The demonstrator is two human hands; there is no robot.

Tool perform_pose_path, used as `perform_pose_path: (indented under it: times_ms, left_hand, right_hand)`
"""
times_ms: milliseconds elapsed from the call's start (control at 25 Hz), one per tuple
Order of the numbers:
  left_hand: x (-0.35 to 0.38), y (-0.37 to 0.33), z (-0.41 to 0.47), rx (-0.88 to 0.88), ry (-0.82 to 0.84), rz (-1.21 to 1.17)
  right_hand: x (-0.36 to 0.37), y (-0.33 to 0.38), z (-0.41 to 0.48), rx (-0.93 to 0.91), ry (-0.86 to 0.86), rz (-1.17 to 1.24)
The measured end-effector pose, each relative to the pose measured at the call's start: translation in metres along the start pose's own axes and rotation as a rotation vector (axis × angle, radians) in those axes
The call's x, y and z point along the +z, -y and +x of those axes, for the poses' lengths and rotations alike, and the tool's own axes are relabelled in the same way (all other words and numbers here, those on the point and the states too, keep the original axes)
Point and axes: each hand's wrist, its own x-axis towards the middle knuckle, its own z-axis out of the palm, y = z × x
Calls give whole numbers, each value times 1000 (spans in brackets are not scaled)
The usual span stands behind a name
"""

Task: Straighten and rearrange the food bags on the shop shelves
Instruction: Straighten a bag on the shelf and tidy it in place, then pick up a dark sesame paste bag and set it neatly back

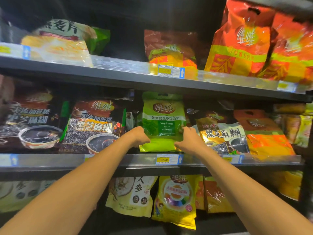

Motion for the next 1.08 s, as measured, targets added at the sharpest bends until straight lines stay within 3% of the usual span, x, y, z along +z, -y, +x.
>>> perform_pose_path:
  times_ms: [320,760,1080]
  left_hand:
    - [0,20,-76,350,-420,292]
    - [-48,109,-167,61,-507,407]
    - [-98,162,-139,-57,-472,164]
  right_hand:
    - [-10,-2,-65,-162,-150,-5]
    - [12,73,-104,-341,-94,101]
    - [38,143,-76,-347,-89,137]
